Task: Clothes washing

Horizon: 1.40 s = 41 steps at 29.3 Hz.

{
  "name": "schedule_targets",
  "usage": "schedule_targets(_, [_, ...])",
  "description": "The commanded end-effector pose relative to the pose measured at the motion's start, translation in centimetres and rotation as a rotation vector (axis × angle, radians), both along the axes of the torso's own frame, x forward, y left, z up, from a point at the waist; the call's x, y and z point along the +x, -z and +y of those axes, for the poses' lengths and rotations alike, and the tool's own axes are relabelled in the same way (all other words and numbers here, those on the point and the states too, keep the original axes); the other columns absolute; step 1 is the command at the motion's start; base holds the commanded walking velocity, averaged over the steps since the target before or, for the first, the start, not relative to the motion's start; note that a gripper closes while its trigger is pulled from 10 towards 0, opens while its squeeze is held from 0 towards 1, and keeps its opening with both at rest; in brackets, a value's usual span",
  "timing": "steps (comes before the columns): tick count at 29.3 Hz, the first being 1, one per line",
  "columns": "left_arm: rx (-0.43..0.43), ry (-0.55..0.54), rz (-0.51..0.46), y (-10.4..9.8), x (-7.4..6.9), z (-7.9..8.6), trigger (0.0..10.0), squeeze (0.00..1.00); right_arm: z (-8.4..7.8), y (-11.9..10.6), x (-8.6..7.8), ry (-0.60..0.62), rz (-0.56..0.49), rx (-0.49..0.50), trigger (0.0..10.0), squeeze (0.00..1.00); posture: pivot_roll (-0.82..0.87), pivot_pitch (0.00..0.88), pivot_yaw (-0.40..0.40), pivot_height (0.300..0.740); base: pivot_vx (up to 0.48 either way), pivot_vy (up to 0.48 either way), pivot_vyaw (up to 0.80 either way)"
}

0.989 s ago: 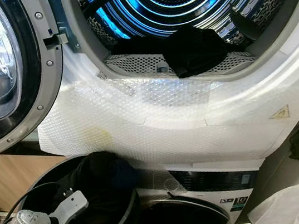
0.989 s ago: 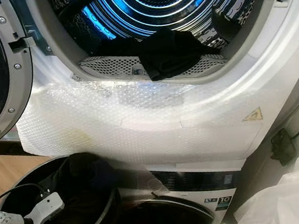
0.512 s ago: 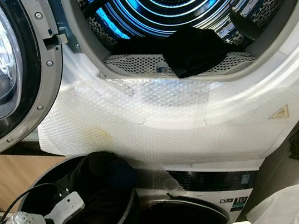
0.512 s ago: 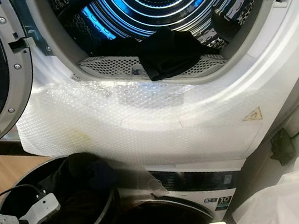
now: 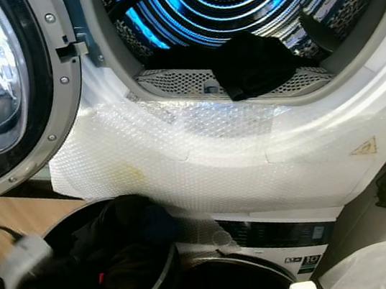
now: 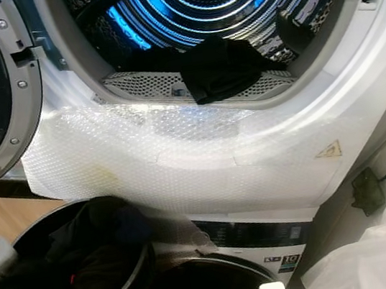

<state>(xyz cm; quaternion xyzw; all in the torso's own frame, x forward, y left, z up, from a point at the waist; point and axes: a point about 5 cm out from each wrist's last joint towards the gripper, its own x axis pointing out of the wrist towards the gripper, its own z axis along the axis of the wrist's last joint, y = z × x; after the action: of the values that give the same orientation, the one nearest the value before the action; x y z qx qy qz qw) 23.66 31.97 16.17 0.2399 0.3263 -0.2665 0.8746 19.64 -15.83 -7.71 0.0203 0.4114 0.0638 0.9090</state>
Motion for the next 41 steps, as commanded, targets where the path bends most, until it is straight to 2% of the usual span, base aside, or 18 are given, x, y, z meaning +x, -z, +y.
schedule_targets(1, [0.035,-0.001,-0.079,-2.6,0.1,0.1,0.0,0.0,0.1,0.0,0.0,-0.012,0.011,-0.002,10.0,0.0,0.27,0.0,-0.024,0.74,0.0,0.0,0.0])
schedule_targets(2, [0.028,0.018,-0.146,-4.6,0.2,-0.7,0.0,0.0,0.3,0.0,0.0,-0.018,0.014,-0.001,10.0,0.0,0.28,0.0,-0.026,0.74,0.0,0.0,0.0])
schedule_targets(4, [-0.024,0.068,-0.214,-6.4,0.3,-2.0,0.0,0.0,0.4,0.0,0.1,-0.02,0.017,0.0,10.0,0.0,0.28,0.0,-0.024,0.74,0.0,0.0,0.0])
schedule_targets(6, [-0.046,0.086,-0.235,-7.0,0.3,-2.4,0.0,0.0,0.4,0.0,0.1,-0.021,0.017,-0.001,10.0,0.0,0.28,0.0,-0.024,0.74,0.0,0.0,0.0])
schedule_targets(10, [-0.213,0.25,-0.342,-9.3,1.2,-6.2,0.0,0.0,0.6,-0.1,0.3,-0.021,0.014,0.003,10.0,0.0,0.28,0.0,-0.019,0.74,0.0,0.0,0.0])
schedule_targets(11, [-0.213,0.25,-0.342,-9.3,1.2,-6.2,0.0,0.0,0.6,-0.1,0.3,-0.021,0.014,0.003,10.0,0.0,0.28,0.0,-0.019,0.74,0.0,0.0,0.0])
schedule_targets(14, [-0.348,0.388,-0.432,-11.2,2.0,-9.1,0.0,0.0,0.7,-0.1,0.4,-0.007,0.007,0.008,10.0,0.0,0.26,0.0,-0.009,0.74,0.0,0.0,0.0])
schedule_targets(16, [-0.386,0.422,-0.453,-11.8,2.1,-9.8,0.0,0.0,0.7,-0.1,0.4,-0.001,0.006,0.009,10.0,0.0,0.25,0.0,-0.001,0.74,0.0,0.0,0.0])
schedule_targets(18, [-0.52,0.566,-0.501,-13.6,2.8,-12.5,0.0,0.0,0.5,-0.1,0.3,0.015,0.007,0.01,10.0,0.0,0.23,0.0,0.01,0.74,0.0,0.0,0.0])
schedule_targets(19, [-0.599,0.694,-0.507,-14.8,3.1,-14.7,0.0,0.0,0.4,0.0,0.2,0.029,0.01,0.011,10.0,0.0,0.22,0.0,0.016,0.74,0.0,0.0,0.0])
schedule_targets(21, [-0.617,0.766,-0.493,-15.3,3.4,-16.1,0.0,0.0,0.3,0.1,0.0,0.041,0.013,0.01,10.0,0.0,0.21,0.0,0.022,0.74,0.0,0.0,0.0])
schedule_targets(23, [-0.618,0.779,-0.49,-15.3,3.4,-16.3,0.0,0.0,0.2,0.1,0.0,0.043,0.013,0.009,10.0,0.0,0.21,0.0,0.022,0.74,0.0,0.0,0.0])
schedule_targets(25, [-0.637,0.924,-0.438,-15.8,3.7,-18.4,0.0,0.0,0.2,0.2,-0.2,0.062,0.014,0.016,10.0,0.0,0.19,0.0,0.033,0.74,0.0,0.0,0.0])
schedule_targets(26, [-0.637,0.924,-0.438,-15.8,3.7,-18.4,0.0,0.0,0.2,0.2,-0.2,0.062,0.014,0.016,10.0,0.0,0.19,0.0,0.033,0.74,0.0,0.0,0.0])
schedule_targets(27, [-0.651,1.018,-0.396,-16.2,3.6,-19.5,0.0,0.0,0.2,0.2,-0.3,0.073,0.014,0.02,10.0,0.0,0.17,0.0,0.044,0.74,0.0,0.0,0.0])
schedule_targets(31, [-0.666,1.225,-0.289,-17.3,4.2,-22.0,0.0,0.0,0.4,0.5,-0.8,0.091,0.018,0.031,10.0,0.0,0.15,0.0,0.063,0.74,0.0,0.0,0.0])
schedule_targets(36, [-0.633,1.307,-0.243,-19.1,6.6,-23.6,0.0,0.0,0.2,0.8,-1.5,0.113,0.029,0.035,10.0,0.0,0.11,0.0,0.085,0.74,0.0,0.0,0.0])
schedule_targets(41, [-0.615,1.311,-0.164,-20.0,9.1,-24.5,0.0,0.0,-0.3,1.2,-2.7,0.154,0.042,0.037,10.0,0.0,0.04,0.0,0.118,0.74,0.0,0.0,0.0])
